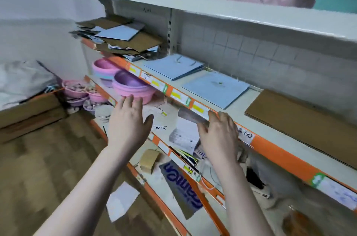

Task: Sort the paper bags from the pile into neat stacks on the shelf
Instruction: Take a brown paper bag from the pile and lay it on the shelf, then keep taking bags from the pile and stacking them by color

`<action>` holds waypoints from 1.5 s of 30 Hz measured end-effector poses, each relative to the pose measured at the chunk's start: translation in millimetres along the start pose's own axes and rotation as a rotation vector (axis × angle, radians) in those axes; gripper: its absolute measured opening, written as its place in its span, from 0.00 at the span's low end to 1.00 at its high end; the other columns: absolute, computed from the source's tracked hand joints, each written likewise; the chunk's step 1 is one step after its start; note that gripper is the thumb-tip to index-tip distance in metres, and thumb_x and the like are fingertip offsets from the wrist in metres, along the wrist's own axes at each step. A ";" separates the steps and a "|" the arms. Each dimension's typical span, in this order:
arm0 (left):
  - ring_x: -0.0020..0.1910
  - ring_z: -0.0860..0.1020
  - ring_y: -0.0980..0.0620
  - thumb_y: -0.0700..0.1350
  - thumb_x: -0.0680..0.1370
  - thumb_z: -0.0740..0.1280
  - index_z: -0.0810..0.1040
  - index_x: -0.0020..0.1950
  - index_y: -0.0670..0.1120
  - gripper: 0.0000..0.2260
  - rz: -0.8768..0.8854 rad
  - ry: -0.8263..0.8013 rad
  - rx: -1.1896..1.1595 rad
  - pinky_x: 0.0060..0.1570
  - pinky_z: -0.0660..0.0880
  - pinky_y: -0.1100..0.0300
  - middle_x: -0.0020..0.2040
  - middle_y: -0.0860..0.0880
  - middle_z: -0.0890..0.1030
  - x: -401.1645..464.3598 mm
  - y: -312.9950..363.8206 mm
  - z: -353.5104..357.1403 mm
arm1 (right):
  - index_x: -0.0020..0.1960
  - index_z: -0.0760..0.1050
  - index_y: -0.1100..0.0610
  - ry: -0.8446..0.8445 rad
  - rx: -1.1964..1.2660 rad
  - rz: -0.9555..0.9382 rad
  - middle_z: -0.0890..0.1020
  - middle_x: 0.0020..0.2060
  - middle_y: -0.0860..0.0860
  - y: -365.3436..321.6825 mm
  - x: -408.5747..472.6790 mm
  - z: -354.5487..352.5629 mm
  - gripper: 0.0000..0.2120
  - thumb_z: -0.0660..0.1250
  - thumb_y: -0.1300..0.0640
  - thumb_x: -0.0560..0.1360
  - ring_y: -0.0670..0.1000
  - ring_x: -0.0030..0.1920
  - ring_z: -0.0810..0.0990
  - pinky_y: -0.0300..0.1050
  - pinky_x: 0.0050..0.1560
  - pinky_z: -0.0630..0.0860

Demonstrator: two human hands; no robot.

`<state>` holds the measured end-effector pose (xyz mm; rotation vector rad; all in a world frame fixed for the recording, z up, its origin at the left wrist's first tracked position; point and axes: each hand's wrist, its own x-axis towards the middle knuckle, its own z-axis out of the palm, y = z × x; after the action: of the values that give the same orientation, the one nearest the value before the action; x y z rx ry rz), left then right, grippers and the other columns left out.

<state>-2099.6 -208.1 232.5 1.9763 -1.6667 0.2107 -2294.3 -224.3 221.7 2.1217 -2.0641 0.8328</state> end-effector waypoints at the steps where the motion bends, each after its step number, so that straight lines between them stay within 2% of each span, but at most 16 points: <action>1: 0.67 0.67 0.37 0.48 0.74 0.68 0.70 0.68 0.38 0.25 -0.019 0.012 0.010 0.66 0.63 0.47 0.67 0.36 0.71 2.6 -12.8 -3.3 | 0.66 0.71 0.60 -0.008 0.000 -0.017 0.74 0.61 0.61 -11.4 4.0 3.9 0.21 0.62 0.51 0.77 0.61 0.65 0.69 0.55 0.64 0.64; 5: 0.62 0.71 0.34 0.46 0.69 0.72 0.75 0.60 0.36 0.22 -0.095 0.058 0.087 0.62 0.68 0.44 0.61 0.33 0.75 10.1 -61.8 -5.5 | 0.63 0.73 0.61 -0.010 -0.015 -0.049 0.75 0.59 0.61 -44.2 21.1 25.4 0.19 0.63 0.52 0.76 0.61 0.63 0.69 0.54 0.62 0.64; 9: 0.57 0.74 0.33 0.45 0.67 0.73 0.77 0.54 0.36 0.20 -0.142 0.011 0.173 0.58 0.71 0.44 0.54 0.34 0.77 31.5 -104.6 0.7 | 0.64 0.73 0.61 -0.078 -0.016 -0.038 0.75 0.58 0.61 -71.7 48.2 59.6 0.20 0.62 0.51 0.77 0.60 0.63 0.69 0.54 0.62 0.64; 11: 0.57 0.74 0.34 0.46 0.67 0.74 0.77 0.55 0.37 0.21 -0.159 0.003 0.203 0.57 0.72 0.45 0.54 0.36 0.78 52.8 -122.1 5.4 | 0.65 0.72 0.59 -0.090 0.004 -0.059 0.74 0.59 0.59 -89.1 67.8 77.0 0.20 0.61 0.50 0.77 0.59 0.62 0.70 0.52 0.61 0.65; 14: 0.56 0.74 0.38 0.49 0.72 0.71 0.75 0.59 0.40 0.20 -0.228 -0.005 0.203 0.50 0.73 0.49 0.56 0.40 0.77 94.2 -139.9 14.1 | 0.69 0.68 0.57 -0.107 0.084 -0.083 0.72 0.62 0.57 -116.9 104.5 107.0 0.21 0.59 0.50 0.79 0.57 0.63 0.70 0.48 0.60 0.65; 18: 0.60 0.72 0.39 0.50 0.75 0.66 0.72 0.64 0.43 0.20 -0.240 0.030 0.179 0.53 0.71 0.49 0.61 0.42 0.75 168.5 -162.4 34.6 | 0.65 0.72 0.59 -0.062 0.165 -0.106 0.76 0.56 0.60 -148.1 167.3 150.1 0.19 0.63 0.54 0.77 0.61 0.56 0.74 0.52 0.55 0.69; 22: 0.57 0.74 0.38 0.48 0.74 0.68 0.73 0.63 0.41 0.20 -0.225 0.052 0.148 0.51 0.72 0.47 0.59 0.40 0.76 238.7 -181.1 50.8 | 0.68 0.69 0.58 -0.075 0.149 -0.130 0.74 0.61 0.58 -179.1 234.8 178.6 0.21 0.61 0.51 0.78 0.58 0.61 0.71 0.50 0.60 0.66; 25: 0.55 0.75 0.36 0.46 0.73 0.70 0.74 0.62 0.40 0.20 -0.213 0.069 0.132 0.48 0.73 0.46 0.57 0.38 0.77 277.0 -204.0 57.4 | 0.68 0.69 0.58 -0.067 0.174 -0.138 0.74 0.61 0.58 -209.8 276.2 200.3 0.21 0.61 0.51 0.78 0.59 0.61 0.71 0.49 0.61 0.65; 29: 0.57 0.74 0.36 0.46 0.73 0.70 0.74 0.63 0.40 0.20 -0.231 0.079 0.107 0.50 0.73 0.47 0.59 0.38 0.77 321.7 -245.9 69.3 | 0.67 0.70 0.59 -0.100 0.175 -0.164 0.74 0.60 0.59 -249.4 303.3 233.3 0.21 0.63 0.52 0.77 0.59 0.60 0.72 0.50 0.60 0.66; 33: 0.60 0.73 0.38 0.47 0.74 0.69 0.72 0.67 0.41 0.23 -0.168 0.064 0.066 0.54 0.71 0.47 0.61 0.40 0.76 371.2 -294.1 88.4 | 0.66 0.72 0.60 -0.040 0.162 -0.119 0.75 0.60 0.60 -285.4 330.5 266.6 0.21 0.64 0.53 0.76 0.60 0.60 0.73 0.52 0.59 0.68; 36: 0.59 0.73 0.37 0.46 0.74 0.69 0.73 0.66 0.39 0.22 -0.093 0.052 0.019 0.53 0.72 0.46 0.60 0.39 0.76 410.0 -335.4 101.1 | 0.68 0.70 0.58 0.013 0.110 -0.042 0.73 0.63 0.57 -316.1 351.4 288.5 0.21 0.63 0.52 0.77 0.58 0.62 0.71 0.49 0.60 0.66; 38: 0.59 0.74 0.37 0.45 0.73 0.70 0.73 0.66 0.39 0.23 -0.046 0.038 -0.010 0.53 0.72 0.46 0.61 0.39 0.76 435.1 -366.4 106.5 | 0.66 0.72 0.59 0.075 0.114 0.023 0.75 0.60 0.59 -339.9 364.0 305.1 0.20 0.65 0.53 0.76 0.59 0.61 0.71 0.50 0.59 0.66; 45: 0.61 0.74 0.38 0.47 0.73 0.71 0.73 0.66 0.39 0.24 0.100 -0.027 -0.059 0.51 0.75 0.44 0.62 0.39 0.76 521.5 -441.0 108.0 | 0.57 0.78 0.64 0.189 0.043 0.134 0.80 0.48 0.63 -419.3 395.3 345.0 0.18 0.73 0.58 0.70 0.65 0.49 0.78 0.54 0.49 0.75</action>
<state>-1588.6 -673.7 243.6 1.8624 -1.7707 0.1693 -1803.8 -683.1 226.3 1.8583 -2.1250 1.0588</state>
